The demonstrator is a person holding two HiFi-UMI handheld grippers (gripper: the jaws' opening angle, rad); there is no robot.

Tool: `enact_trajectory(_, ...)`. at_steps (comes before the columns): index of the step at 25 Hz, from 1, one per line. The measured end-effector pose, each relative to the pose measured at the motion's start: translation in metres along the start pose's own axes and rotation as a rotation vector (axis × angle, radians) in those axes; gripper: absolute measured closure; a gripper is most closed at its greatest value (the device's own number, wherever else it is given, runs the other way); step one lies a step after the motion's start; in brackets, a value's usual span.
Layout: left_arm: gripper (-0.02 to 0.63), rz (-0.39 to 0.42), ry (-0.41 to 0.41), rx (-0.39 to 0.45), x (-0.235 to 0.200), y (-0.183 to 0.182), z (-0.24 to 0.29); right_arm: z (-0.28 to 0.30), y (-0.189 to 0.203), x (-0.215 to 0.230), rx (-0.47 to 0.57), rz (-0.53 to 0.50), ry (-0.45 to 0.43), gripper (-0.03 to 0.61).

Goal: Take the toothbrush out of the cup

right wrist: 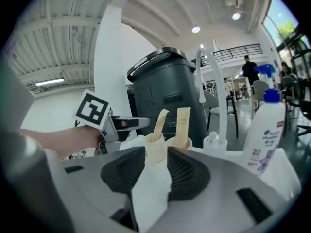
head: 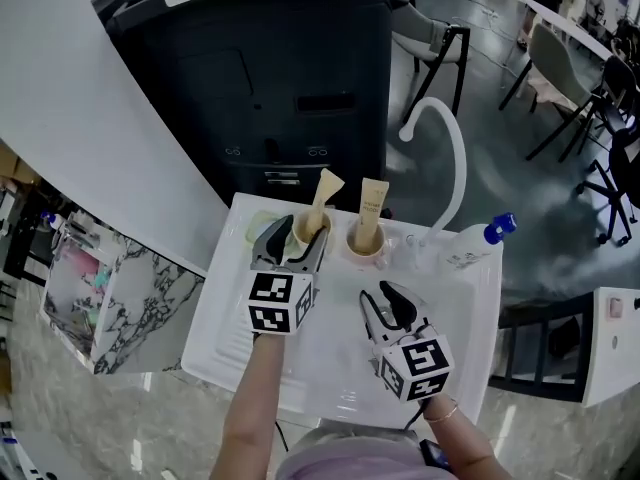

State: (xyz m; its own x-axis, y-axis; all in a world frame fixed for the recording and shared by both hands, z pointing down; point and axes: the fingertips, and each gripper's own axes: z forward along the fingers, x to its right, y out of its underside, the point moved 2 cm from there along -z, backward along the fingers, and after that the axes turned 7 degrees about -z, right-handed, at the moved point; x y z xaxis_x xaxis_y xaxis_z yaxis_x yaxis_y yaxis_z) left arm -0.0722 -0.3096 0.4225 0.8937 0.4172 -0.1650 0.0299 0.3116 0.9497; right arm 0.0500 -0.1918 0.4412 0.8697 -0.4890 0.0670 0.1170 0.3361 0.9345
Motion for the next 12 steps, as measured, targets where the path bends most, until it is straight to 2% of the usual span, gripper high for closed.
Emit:
enact_trajectory(4,0.393,0.038,-0.011,-0.044,-0.004,0.000,0.026,0.012,0.004,-0.001,-0.012,0.004,-0.025,0.441)
enact_trajectory(12,0.451,0.060,-0.049,-0.096,-0.008,0.012,0.053,0.020,0.010,0.001,-0.031,0.013,-0.035,0.442)
